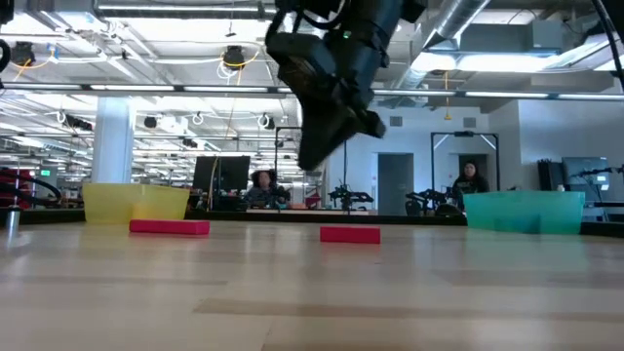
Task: Sort & place blocks by color
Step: Put the red square wooden block into the transparent bin, then put the right red rectangle wooden block into the transparent bin
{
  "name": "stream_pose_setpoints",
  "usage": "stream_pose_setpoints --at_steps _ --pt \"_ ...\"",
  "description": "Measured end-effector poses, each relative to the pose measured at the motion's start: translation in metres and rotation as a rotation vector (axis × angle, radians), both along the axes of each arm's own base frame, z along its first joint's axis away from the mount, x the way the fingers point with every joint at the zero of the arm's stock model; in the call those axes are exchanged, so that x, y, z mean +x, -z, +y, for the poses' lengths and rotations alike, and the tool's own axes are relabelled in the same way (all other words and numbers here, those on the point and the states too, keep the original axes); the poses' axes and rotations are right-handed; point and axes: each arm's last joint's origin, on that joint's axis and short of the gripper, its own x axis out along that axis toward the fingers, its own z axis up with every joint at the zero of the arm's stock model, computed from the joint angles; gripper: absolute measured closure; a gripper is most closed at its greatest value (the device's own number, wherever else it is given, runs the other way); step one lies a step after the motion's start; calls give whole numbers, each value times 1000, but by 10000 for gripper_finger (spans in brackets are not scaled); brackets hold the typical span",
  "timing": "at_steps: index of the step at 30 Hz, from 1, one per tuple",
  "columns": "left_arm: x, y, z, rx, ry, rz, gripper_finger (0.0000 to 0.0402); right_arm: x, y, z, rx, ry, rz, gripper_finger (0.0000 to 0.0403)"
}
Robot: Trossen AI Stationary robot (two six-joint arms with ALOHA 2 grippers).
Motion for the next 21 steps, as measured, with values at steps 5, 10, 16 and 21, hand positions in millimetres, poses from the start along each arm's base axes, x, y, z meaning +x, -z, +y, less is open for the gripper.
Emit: stream_pose_setpoints --at_steps 5,10,16,21 --pt "0 -1 1 12 21 -44 259 -9 11 14 38 56 68 348" --pt "0 -6 5 21 -14 -119 236 -20 15 12 13 49 184 322" --pt "-3 -15 13 34 -136 -238 203 -22 16 -1 32 1 227 249" --pt "-5 -24 21 24 -287 -350 187 -22 16 -3 -12 -124 234 174"
